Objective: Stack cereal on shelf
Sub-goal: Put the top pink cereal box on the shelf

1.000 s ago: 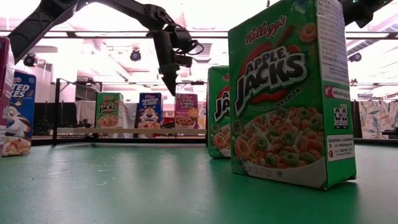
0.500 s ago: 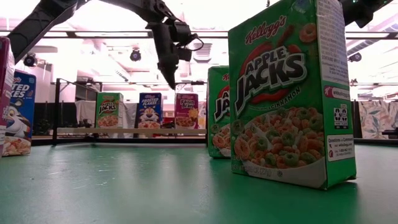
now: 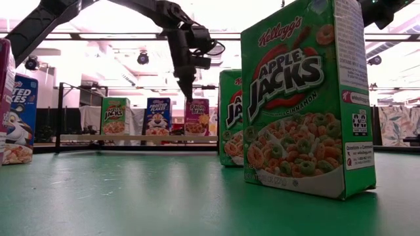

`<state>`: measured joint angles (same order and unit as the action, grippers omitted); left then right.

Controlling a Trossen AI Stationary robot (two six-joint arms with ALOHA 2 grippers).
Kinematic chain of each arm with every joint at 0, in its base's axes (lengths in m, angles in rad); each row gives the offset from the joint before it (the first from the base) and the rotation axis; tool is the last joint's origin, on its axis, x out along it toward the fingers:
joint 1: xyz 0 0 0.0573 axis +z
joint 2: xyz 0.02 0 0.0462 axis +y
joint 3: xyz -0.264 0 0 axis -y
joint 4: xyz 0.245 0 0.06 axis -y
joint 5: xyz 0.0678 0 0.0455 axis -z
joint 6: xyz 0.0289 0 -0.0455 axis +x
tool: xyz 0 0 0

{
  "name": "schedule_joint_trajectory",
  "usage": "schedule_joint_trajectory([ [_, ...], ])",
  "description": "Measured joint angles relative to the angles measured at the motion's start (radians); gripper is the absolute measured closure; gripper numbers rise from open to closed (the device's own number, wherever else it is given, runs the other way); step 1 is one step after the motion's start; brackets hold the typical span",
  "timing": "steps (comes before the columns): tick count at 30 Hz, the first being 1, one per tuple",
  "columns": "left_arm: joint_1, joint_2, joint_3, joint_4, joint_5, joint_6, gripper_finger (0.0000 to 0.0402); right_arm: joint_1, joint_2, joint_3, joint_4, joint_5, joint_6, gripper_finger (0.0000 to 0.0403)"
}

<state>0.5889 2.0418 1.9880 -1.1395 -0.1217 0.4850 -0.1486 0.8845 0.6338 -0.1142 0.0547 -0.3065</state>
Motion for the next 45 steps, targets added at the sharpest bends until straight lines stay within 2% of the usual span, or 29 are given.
schedule_joint_trajectory([
  [4, 0.001, 0.0, -0.006, 0.016, -0.052, 0.0, 0.0402, 0.0, 0.0, 0.0, 0.0, 0.0, 0.0, 0.0394],
  [17, 0.004, 0.0, -0.007, 0.024, -0.055, 0.003, 0.0402, 0.0, 0.0, 0.0, 0.0, 0.0, 0.0, 0.0394],
  [22, 0.008, 0.0, -0.007, 0.025, -0.099, 0.003, 0.0402, 0.0, 0.0, 0.0, 0.0, 0.0, 0.0, 0.0394],
  [35, 0.009, 0.0, -0.007, 0.013, -0.099, 0.003, 0.0402, 0.0, 0.0, 0.0, 0.0, 0.0, 0.0, 0.0394],
  [40, 0.009, 0.0, -0.007, 0.013, -0.151, 0.014, 0.0402, 0.0, 0.0, 0.0, 0.0, 0.0, 0.0, 0.0394],
  [45, 0.009, 0.0, -0.007, 0.011, -0.146, 0.014, 0.0402, 0.0, 0.0, 0.0, 0.0, 0.0, 0.0, 0.0394],
])
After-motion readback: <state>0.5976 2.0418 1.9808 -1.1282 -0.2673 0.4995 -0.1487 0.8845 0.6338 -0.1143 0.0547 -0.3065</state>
